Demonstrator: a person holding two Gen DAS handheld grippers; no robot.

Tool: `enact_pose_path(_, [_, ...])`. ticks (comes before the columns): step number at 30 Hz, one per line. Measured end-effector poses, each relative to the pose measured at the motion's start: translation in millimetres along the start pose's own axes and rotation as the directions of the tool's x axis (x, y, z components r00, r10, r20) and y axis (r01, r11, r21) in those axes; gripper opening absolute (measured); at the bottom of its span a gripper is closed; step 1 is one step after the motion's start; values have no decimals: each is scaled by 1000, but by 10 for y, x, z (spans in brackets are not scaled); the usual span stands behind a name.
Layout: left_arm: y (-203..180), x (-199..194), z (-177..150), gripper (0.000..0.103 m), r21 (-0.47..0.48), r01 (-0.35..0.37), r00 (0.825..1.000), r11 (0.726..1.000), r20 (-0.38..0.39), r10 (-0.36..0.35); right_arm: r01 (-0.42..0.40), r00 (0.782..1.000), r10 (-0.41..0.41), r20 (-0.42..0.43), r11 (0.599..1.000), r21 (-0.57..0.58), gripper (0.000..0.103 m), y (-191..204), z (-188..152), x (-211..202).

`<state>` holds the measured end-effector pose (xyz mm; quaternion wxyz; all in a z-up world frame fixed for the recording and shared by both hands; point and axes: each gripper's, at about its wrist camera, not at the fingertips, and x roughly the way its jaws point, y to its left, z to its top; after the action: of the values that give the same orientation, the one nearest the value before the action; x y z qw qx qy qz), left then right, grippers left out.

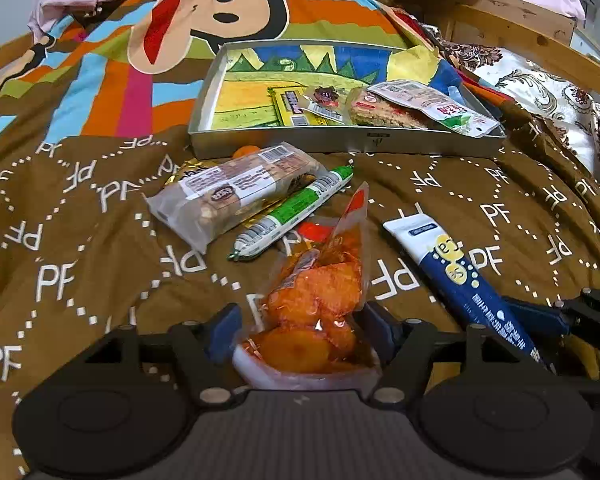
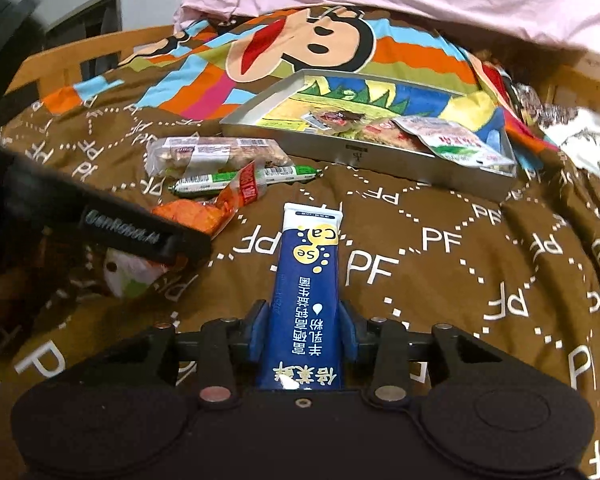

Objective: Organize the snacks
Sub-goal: 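Grasp orange chips bag with left tool while right tool holds blue stick, then carry chips bag with left tool and blue stick with right tool over tray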

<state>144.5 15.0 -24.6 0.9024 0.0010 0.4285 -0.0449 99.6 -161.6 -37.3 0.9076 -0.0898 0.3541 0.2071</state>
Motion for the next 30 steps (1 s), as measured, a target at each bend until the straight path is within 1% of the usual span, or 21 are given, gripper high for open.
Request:
enact_pose_path(5, [-73, 138, 23, 80, 80, -15, 1000, 997, -16, 17, -2, 1000, 2, 20, 1000, -2, 43, -16, -8, 75])
enact_pose_path(9, [-43, 195, 54, 80, 76, -7, 1000, 997, -24, 9, -6, 999, 7, 33, 1000, -10, 50, -11, -6, 142])
enact_pose_path(10, [-33, 203, 61, 77, 75, -4, 1000, 997, -27, 6, -10, 999, 11, 35, 1000, -9, 51, -13, -4, 162])
enact_pose_path(11, [-24, 200, 62, 70, 74, -3, 1000, 997, -26, 4, -15, 999, 15, 34, 1000, -8, 52, -15, 0, 180])
enact_pose_path(15, [-24, 149, 41, 65, 77, -2, 1000, 997, -17, 3, -24, 999, 24, 29, 1000, 7, 52, -21, -2, 187])
enact_pose_path(16, [-29, 134, 28, 64, 71, -4, 1000, 997, -16, 5, -28, 999, 27, 25, 999, 16, 51, -28, -1, 187])
enact_pose_path(19, [-47, 63, -16, 62, 38, -14, 1000, 999, -12, 14, -32, 999, 32, 17, 999, 15, 45, -22, 8, 178])
enact_pose_path(20, [-66, 29, -40, 61, 36, -15, 1000, 999, -7, 15, -35, 999, 35, 13, 999, 12, 42, -19, 5, 170])
enact_pose_path(24, [-166, -110, -138, 60, 52, -21, 1000, 998, 11, 20, -30, 1000, 30, 7, 999, -10, 37, 20, -16, 108])
enact_pose_path(26, [-199, -169, -167, 59, 42, -17, 1000, 999, 16, 17, -23, 1000, 23, 11, 1000, -21, 36, 34, -26, 75])
enact_pose_path(28, [-217, -230, -192, 58, 21, -10, 1000, 1000, 24, 10, 0, 1000, 1, 26, 999, -45, 35, 60, -37, 25])
enact_pose_path(30, [-228, -284, -201, 56, 1, -7, 999, 1000, 39, 7, 41, 998, -35, 55, 994, -102, 34, 106, -52, -25])
